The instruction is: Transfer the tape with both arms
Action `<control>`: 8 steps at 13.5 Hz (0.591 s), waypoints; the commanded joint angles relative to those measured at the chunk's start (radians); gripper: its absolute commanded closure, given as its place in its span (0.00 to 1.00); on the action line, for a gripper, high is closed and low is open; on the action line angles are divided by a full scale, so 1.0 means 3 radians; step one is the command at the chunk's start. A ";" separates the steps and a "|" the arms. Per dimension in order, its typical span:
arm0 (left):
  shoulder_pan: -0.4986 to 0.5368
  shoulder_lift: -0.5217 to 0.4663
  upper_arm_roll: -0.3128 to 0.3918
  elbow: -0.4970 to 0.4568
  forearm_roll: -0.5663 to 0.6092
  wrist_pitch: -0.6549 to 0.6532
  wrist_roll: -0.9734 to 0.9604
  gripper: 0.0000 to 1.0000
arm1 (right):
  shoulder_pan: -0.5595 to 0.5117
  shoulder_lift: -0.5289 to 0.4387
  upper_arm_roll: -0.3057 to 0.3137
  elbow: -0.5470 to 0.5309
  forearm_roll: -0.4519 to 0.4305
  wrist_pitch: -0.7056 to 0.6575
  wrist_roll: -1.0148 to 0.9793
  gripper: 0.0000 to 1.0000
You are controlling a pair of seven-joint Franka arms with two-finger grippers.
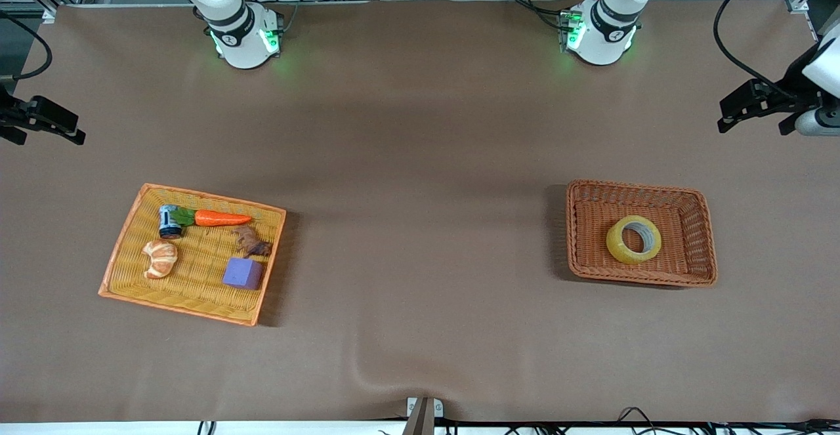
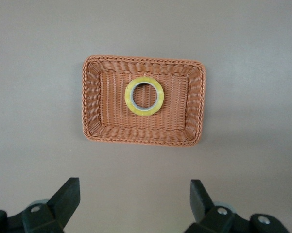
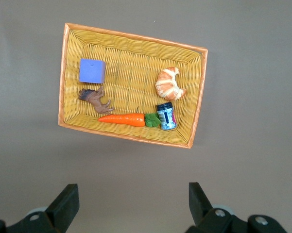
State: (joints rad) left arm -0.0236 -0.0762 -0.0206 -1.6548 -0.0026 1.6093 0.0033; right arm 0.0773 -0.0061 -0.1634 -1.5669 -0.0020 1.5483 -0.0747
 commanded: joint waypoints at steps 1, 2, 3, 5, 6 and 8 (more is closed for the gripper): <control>-0.0034 -0.0022 0.0002 -0.0027 -0.0042 -0.0046 -0.0041 0.00 | -0.0017 0.0005 0.0023 0.0013 0.0053 -0.0017 -0.0042 0.00; -0.0034 -0.0007 -0.0013 -0.0002 -0.0073 -0.0052 -0.0057 0.00 | -0.0017 0.0010 0.0023 0.0008 0.0053 -0.0017 -0.0042 0.00; -0.0034 0.0009 -0.0028 0.0014 -0.0053 -0.0052 -0.0067 0.00 | -0.0017 0.0010 0.0023 0.0008 0.0053 -0.0017 -0.0042 0.00; -0.0034 0.0059 -0.0115 0.0116 -0.0017 -0.0178 -0.0123 0.00 | -0.0022 0.0010 0.0023 0.0003 0.0053 -0.0017 -0.0053 0.00; -0.0034 0.0075 -0.0121 0.0162 -0.0017 -0.0250 -0.0194 0.00 | -0.0027 0.0010 0.0023 0.0003 0.0053 -0.0022 -0.0053 0.00; -0.0029 0.0090 -0.0116 0.0167 -0.0012 -0.0256 -0.0210 0.00 | -0.0033 0.0010 0.0023 -0.0003 0.0053 -0.0017 -0.0053 0.00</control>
State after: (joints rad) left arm -0.0304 -0.0692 -0.0576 -1.6424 -0.0028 1.5639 -0.0445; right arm 0.0777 -0.0024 -0.1597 -1.5670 -0.0020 1.5476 -0.0754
